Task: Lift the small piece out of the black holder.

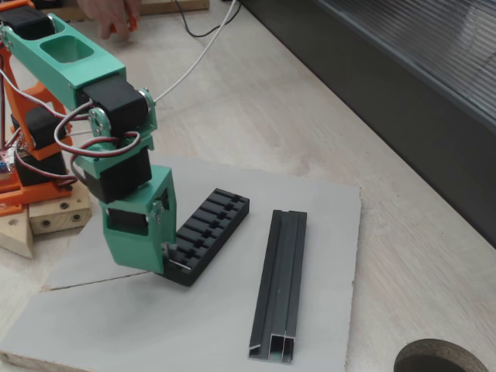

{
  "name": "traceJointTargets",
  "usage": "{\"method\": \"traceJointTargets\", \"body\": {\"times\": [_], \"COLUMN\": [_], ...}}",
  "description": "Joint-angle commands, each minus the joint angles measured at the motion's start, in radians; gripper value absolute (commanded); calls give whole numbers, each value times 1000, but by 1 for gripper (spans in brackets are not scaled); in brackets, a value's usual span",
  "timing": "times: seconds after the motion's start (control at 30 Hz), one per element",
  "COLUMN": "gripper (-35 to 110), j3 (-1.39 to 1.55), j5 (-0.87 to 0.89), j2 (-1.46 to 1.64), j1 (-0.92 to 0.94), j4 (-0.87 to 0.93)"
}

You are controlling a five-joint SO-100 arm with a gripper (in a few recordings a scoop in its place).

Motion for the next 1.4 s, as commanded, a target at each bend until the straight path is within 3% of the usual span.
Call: {"method": "traceJointTargets", "body": {"times": [0.0, 1.37], "gripper": [32, 32], "j3": [-6, -12], "j5": [83, 103], "j2": [18, 18], "j1": [-5, -5], "j4": [2, -2]}}
